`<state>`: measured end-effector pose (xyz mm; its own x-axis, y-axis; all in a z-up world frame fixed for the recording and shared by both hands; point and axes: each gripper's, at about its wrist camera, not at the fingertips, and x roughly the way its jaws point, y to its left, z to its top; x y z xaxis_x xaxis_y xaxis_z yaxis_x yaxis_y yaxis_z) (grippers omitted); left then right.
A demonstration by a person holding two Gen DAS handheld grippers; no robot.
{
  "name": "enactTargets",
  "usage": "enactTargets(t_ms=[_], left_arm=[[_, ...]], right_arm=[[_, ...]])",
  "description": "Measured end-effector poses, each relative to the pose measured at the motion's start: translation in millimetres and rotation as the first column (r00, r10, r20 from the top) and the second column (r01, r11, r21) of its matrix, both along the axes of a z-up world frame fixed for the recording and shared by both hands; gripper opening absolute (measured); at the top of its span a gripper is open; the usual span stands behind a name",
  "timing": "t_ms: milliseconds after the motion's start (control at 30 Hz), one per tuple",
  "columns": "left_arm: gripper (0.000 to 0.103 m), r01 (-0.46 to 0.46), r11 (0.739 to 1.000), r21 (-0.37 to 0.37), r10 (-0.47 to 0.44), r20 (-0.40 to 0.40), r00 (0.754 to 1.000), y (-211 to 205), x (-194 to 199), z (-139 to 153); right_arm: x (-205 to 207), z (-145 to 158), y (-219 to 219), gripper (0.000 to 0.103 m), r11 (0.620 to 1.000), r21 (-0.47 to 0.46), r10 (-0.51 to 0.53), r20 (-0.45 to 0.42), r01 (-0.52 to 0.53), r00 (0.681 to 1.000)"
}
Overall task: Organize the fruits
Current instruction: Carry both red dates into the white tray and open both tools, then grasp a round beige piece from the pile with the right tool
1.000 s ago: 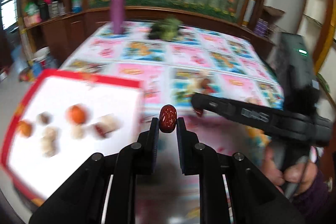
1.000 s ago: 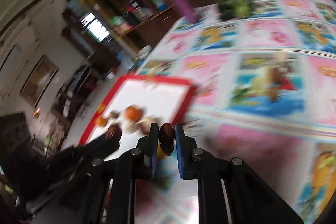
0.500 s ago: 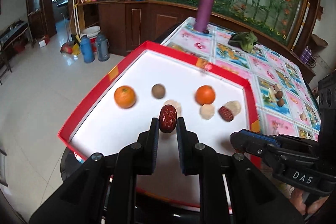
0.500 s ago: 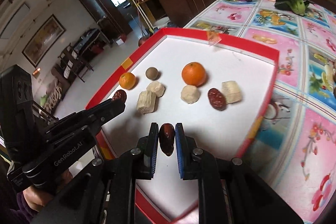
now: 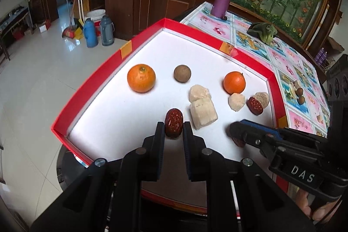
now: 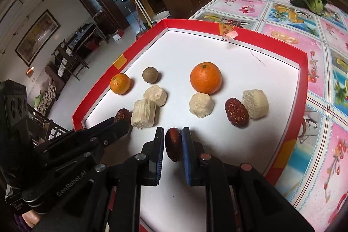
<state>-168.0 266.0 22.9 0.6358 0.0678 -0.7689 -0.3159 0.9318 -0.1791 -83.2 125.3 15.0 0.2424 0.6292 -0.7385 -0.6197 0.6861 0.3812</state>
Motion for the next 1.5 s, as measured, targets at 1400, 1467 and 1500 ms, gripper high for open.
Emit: enactTargets(t_ms=[1400, 1467, 1500], left_arm=[[0.073, 0.408, 0.905, 0.121, -0.415, 0.035, 0.909, -212.3, 89.9, 53.7], [0.073, 0.427, 0.895, 0.132, -0.431, 0.007, 0.902, -228.6, 105.8, 44.8], [0.073, 0.442, 0.888, 0.125, -0.446, -0.001, 0.895, -235.5, 113.7, 40.1]], right_arm=[[69.0, 17.3, -339.2, 0.045, 0.819, 0.063, -0.574, 0.085, 0.57, 0.815], [72.2, 14.4, -345.1, 0.046, 0.814, 0.047, -0.58, 0.092, 0.578, 0.809], [74.0, 10.5, -348.7, 0.046, 0.817, 0.034, -0.577, 0.094, 0.576, 0.812]])
